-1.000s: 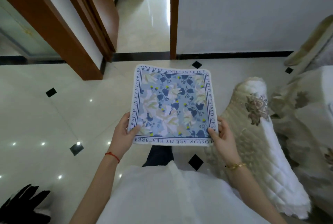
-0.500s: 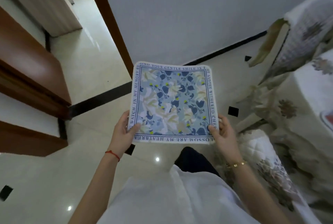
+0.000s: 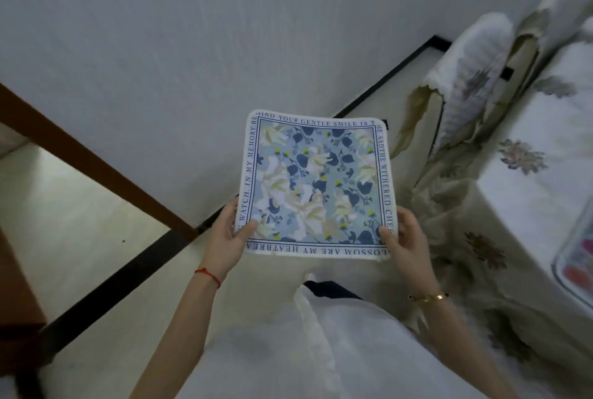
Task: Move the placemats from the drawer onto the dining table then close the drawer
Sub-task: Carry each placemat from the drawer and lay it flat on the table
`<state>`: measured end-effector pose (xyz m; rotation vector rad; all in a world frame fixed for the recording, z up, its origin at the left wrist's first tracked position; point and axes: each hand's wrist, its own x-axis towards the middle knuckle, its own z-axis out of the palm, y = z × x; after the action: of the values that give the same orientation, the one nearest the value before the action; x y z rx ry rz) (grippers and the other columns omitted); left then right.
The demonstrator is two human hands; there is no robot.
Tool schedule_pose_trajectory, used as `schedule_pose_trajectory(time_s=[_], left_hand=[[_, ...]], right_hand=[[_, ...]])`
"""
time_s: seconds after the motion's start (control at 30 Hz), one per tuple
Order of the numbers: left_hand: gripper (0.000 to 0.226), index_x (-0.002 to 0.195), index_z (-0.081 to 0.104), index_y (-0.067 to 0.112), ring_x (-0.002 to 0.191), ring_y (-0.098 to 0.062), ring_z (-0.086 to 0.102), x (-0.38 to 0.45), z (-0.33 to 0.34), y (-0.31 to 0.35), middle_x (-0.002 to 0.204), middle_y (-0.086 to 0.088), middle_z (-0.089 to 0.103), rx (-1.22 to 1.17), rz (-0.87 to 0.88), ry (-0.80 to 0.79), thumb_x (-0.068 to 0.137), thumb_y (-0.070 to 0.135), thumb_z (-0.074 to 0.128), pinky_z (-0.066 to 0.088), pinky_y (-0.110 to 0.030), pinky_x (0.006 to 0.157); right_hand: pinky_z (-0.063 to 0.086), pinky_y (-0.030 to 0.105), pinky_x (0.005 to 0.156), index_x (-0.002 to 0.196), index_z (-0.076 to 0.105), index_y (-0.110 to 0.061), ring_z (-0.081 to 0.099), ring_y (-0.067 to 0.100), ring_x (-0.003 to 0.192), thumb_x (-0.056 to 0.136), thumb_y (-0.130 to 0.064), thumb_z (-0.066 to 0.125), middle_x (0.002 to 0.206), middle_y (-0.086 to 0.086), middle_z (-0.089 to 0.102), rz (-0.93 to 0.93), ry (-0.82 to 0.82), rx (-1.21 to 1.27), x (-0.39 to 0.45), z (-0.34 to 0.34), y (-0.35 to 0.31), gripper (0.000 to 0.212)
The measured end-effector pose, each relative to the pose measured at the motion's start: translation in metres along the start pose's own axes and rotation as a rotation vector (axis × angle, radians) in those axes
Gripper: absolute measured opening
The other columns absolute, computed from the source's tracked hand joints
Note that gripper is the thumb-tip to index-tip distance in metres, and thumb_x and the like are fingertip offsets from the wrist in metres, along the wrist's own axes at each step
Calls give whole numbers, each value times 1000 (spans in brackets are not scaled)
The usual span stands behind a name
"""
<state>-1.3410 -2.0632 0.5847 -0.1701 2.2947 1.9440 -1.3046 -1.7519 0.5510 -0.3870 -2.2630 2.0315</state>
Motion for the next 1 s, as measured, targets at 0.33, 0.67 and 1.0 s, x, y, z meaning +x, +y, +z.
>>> schedule_pose_trajectory(time_s=[0.33, 0.67, 1.0], left_hand=[[44, 133, 47, 8, 109, -10, 63, 205, 75, 63, 125, -3, 63, 27, 80, -260, 91, 0, 57, 53, -30, 93], [42, 130, 48, 10, 114, -18, 61, 417, 191, 124, 124, -3, 63, 51, 197, -610, 91, -2, 57, 49, -42, 100], [45, 130, 49, 14, 112, -14, 62, 597, 352, 208, 123, -2, 63, 113, 309, -1039, 89, -2, 59, 50, -28, 97]], right_hand=[[58, 37, 85, 121, 53, -18, 67, 20, 102, 92, 0, 59, 114, 4, 67, 15, 275, 20, 130, -30, -36, 35], [59, 37, 82, 125, 50, -19, 69, 17, 99, 93, -4, 56, 115, 6, 67, 62, 651, 124, 263, -64, -52, 36], [60, 40, 77, 124, 52, -22, 70, 22, 98, 92, -6, 59, 112, 7, 70, 64, 1091, 239, 382, -97, -64, 36]])
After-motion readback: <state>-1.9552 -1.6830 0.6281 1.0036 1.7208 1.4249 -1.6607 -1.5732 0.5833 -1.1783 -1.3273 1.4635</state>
